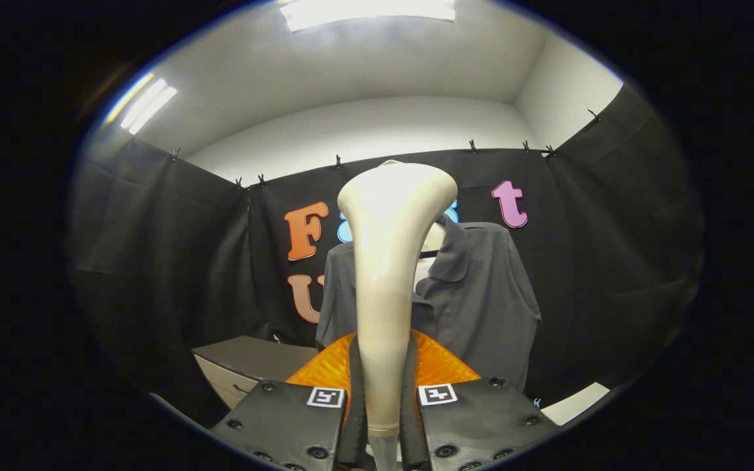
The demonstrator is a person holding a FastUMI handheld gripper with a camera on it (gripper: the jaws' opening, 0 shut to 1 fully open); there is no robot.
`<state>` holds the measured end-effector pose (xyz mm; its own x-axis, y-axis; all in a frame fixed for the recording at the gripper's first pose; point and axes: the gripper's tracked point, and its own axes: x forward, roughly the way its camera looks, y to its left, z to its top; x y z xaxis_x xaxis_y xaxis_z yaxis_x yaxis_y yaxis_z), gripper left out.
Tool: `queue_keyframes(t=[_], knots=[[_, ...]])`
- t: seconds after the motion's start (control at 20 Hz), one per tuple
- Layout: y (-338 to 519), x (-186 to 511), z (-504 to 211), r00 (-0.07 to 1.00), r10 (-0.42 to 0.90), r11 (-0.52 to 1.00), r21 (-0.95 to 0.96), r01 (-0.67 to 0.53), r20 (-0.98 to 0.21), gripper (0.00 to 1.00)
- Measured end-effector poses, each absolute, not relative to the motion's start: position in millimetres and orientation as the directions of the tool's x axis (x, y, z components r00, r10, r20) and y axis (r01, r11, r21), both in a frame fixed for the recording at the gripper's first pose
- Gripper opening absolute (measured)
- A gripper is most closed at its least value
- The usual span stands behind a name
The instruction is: Iron the clothes twice with a garment steamer, once on the left side and once on the right side.
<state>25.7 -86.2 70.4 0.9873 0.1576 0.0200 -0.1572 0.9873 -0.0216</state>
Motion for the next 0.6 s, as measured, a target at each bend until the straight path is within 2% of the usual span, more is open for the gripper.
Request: queue_keyframes(t=[0.6], knots=[[-78.6, 31.0, 52.4, 0.988, 0.154, 0.988, -0.026, -0.155, -0.025, 0.27]])
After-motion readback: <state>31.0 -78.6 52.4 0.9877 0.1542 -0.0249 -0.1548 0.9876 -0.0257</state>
